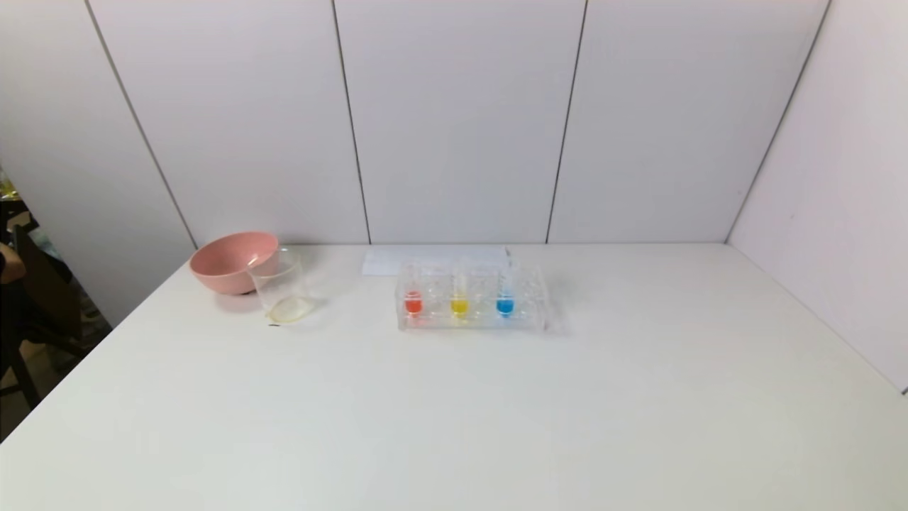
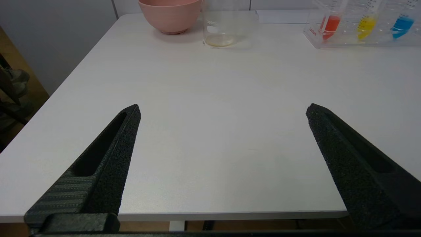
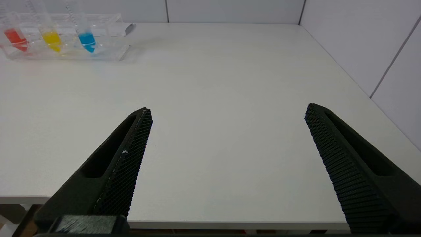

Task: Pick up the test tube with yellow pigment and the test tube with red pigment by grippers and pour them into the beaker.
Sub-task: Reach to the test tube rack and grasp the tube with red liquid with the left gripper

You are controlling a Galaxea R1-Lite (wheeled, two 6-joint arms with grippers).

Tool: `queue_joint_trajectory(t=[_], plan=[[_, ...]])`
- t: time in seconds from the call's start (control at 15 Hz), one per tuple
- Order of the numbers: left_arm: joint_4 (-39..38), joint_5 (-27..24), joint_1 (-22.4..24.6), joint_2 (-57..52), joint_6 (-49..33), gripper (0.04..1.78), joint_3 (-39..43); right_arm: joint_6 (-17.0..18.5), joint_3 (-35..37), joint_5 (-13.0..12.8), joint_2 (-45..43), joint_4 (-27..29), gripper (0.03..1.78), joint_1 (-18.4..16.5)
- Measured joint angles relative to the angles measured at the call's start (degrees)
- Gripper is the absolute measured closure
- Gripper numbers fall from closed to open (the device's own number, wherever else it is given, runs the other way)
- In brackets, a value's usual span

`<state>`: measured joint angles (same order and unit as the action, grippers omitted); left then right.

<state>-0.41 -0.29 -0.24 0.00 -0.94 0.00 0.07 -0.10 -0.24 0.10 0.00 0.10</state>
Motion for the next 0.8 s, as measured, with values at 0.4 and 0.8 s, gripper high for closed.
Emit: queue_joint_trajectory(t=[0.4, 0.8], plan=[[0.00, 0.02, 0.00, 0.00, 0.04, 0.06, 0.00, 0.02, 0.00, 0.06, 0.00, 0.00, 0.11, -0.05], [-0.13, 0.11, 0.00, 0.00, -0.02, 0.06, 0.00, 0.02, 0.00, 0.04, 0.00, 0.00, 0.11, -0.05]])
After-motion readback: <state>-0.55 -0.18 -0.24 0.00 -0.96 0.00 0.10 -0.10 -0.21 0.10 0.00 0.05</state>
